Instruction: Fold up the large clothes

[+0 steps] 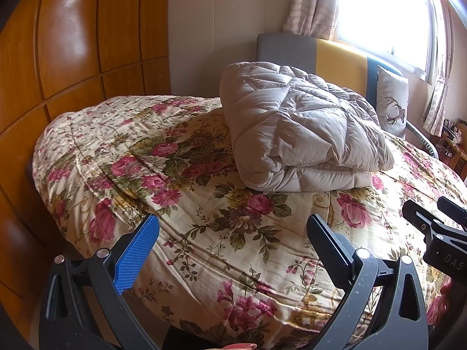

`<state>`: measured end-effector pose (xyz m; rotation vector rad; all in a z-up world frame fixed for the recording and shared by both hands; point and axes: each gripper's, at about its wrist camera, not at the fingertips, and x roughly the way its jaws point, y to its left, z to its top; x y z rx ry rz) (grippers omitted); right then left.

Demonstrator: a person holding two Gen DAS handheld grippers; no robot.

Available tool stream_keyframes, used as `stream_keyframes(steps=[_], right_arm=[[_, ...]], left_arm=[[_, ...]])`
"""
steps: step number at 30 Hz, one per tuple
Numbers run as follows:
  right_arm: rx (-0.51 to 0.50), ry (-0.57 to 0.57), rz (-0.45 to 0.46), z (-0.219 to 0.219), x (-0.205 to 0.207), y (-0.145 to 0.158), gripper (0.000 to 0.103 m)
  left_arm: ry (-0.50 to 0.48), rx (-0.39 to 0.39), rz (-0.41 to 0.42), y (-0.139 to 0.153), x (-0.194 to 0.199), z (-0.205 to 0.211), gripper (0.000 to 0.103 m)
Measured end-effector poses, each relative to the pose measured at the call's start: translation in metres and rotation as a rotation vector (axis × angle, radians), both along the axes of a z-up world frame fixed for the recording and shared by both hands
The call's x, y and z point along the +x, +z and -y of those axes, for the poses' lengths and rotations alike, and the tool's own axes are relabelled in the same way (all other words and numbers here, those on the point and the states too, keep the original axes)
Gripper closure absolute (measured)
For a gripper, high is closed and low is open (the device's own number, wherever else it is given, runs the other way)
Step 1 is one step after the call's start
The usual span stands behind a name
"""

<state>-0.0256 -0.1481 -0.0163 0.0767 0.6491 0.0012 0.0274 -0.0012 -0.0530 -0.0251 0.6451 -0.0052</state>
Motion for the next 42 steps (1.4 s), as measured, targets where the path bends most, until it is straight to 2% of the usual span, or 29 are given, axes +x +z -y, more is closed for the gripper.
stream_keyframes(steps=[42], right_arm=[[0.008, 0.007, -0.033, -0.0026, 0.0045, -0.0071, 0.002]], left_arm=[[-0.018, 0.005, 0.000, -0.0030, -0.0049, 0.0035, 0.003]])
